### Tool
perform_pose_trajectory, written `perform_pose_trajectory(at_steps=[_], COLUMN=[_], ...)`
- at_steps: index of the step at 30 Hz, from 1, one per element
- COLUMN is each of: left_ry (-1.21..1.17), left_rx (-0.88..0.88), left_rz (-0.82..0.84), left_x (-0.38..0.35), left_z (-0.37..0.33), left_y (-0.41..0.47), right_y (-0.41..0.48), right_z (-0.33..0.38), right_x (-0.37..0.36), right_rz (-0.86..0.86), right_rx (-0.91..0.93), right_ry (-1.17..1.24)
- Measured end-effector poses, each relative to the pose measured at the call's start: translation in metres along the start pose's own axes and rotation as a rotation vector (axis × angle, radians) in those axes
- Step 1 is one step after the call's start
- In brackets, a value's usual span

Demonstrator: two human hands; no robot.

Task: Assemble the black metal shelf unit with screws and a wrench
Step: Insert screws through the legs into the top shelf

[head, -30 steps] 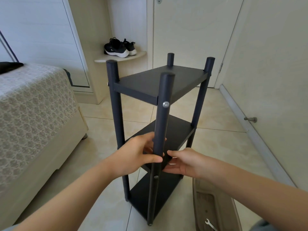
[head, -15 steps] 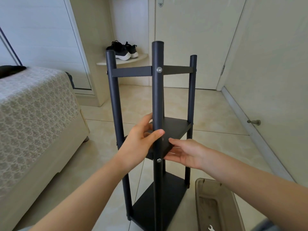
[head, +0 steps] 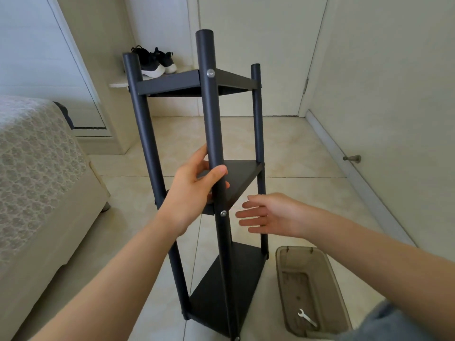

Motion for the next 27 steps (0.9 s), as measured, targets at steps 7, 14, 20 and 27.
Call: perform_pose_trajectory(at_steps=[7, 14, 20, 27], left_ry=[0.011, 0.021, -0.007, -0.012], left_rx=[0.014, 0.010, 0.037, 0.001], left_rz=[0.039, 0.028, 0.027, 0.058], left_x=[-0.009, -0.008, -0.011, -0.020], left_z=[0.000, 0.002, 0.004, 0.002], left_y=[0.009, 0.006, 0.003, -0.002], right_y=[0.000, 0.034, 0.056, 0.065], right_z=[-0.091, -0.196, -0.241, -0.258], right_x=[0.046, 0.056, 0.042, 0.031], right_rz=[-0.106, -0.178, -0.158, -0.196], right_rx=[-0.122, -0.300, -0.320, -0.267], right_ry=[-0.491, -0.766, -0.982, -0.969])
Point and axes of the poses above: each hand's wrist, its own y-axis towards the middle knuckle, its own x-axis out of the back of the hand, z = x × y, the point moved 7 cm from there along y, towards the middle knuckle, and after that the axes turned 10 degrees about -y, right-handed, at the moved point
